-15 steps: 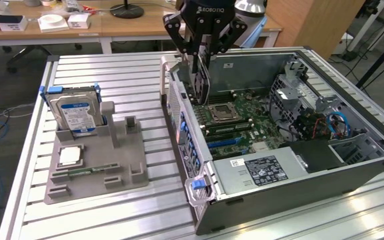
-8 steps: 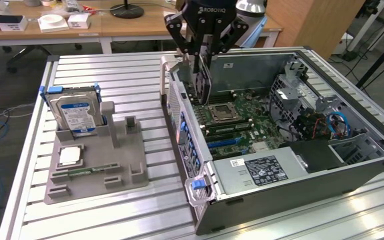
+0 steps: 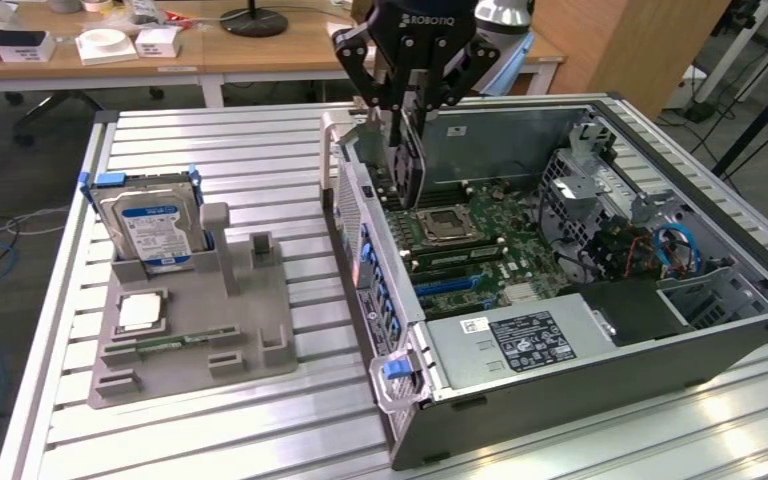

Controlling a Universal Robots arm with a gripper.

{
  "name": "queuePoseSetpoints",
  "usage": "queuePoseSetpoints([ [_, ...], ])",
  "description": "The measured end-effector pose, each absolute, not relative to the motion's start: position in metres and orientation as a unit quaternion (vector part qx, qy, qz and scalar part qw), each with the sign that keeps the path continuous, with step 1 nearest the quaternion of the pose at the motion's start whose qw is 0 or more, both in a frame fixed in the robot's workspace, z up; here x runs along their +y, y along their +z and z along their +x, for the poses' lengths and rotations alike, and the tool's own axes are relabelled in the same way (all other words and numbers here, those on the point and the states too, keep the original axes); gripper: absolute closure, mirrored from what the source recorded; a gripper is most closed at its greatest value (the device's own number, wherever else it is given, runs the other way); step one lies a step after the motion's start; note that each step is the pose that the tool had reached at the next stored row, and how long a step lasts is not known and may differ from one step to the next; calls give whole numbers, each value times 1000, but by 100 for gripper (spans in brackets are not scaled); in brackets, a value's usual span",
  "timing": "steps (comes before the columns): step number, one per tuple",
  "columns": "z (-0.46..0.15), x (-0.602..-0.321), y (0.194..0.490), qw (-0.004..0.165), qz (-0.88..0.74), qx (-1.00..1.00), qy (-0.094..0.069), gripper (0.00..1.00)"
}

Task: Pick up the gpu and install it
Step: 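Pick up the gpu and move the gpu toward the slot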

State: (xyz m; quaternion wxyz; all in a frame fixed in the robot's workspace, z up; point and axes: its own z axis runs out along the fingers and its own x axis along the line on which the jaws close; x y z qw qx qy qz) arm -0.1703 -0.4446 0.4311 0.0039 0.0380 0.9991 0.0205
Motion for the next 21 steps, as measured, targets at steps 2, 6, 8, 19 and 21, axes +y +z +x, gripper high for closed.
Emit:
queuePoseSetpoints([
  [2, -170, -445, 431, 4, 38, 999, 21, 74],
  [6, -168, -445, 431, 4, 38, 999, 21, 74],
  [8, -168, -445, 431, 4, 38, 999, 21, 74],
  [19, -164, -445, 431, 4, 38, 999, 21, 74],
  [21, -164, -445, 431, 4, 38, 999, 21, 74],
])
